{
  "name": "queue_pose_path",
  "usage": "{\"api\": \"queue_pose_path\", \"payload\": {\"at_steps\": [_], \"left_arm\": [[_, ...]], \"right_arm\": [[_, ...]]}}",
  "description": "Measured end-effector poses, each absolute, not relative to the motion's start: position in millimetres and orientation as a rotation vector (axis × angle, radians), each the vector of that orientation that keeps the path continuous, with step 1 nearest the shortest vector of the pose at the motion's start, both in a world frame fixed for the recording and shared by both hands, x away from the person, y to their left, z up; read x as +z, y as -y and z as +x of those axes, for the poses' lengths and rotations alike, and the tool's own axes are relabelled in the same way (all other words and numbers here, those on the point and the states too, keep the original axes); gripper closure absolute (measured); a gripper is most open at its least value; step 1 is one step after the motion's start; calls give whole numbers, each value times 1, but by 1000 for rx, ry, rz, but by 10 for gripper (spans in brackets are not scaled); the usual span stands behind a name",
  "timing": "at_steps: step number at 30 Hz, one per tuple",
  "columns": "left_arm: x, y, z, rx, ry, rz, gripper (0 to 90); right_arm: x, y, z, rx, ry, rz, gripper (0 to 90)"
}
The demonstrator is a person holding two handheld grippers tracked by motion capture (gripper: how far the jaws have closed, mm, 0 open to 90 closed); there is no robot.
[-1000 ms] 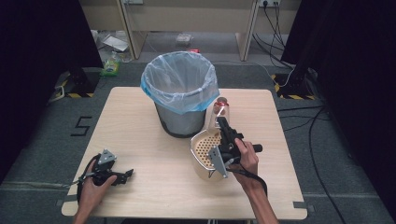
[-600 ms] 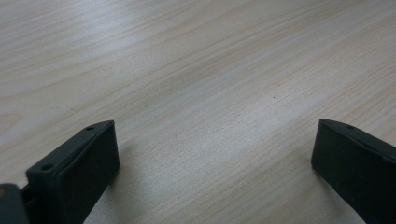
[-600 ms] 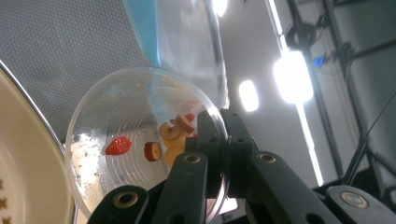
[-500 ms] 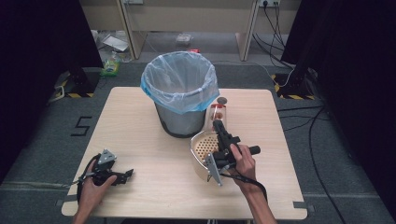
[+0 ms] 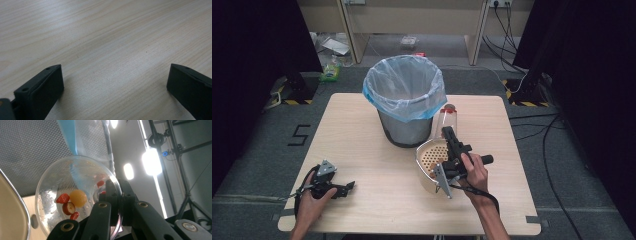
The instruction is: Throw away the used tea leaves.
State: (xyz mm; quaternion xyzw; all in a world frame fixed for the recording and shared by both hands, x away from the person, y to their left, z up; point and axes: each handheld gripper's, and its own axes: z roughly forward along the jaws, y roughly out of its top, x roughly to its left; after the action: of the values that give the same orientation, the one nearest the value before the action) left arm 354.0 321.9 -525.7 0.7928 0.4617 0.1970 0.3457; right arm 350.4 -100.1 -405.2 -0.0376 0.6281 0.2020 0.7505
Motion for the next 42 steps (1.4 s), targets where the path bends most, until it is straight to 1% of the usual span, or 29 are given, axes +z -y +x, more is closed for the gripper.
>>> {"api": "queue_pose_path", "payload": {"at_steps": [2,4,7,16,29,42], "left_arm": [[-526,-323,355,497,-1202,2057,0],[-526,-322,355,501,-1202,2058,0],[-526,-322,354,510,-1198,2057,1],[-526,-322,354,508,-1200,2059,1],[-526,-322,354,508,-1200,2058,0],[-526,-323,355,496,-1203,2057,0]], "right_arm": [[-402,99,342,477,-1312,-137,883],[-406,100,351,435,-1372,-70,882],[-410,98,349,418,-1376,-97,882],[-405,100,351,454,-1384,-69,881],[-379,140,381,860,-1626,533,879],[-372,186,412,1126,-1771,987,877]]}}
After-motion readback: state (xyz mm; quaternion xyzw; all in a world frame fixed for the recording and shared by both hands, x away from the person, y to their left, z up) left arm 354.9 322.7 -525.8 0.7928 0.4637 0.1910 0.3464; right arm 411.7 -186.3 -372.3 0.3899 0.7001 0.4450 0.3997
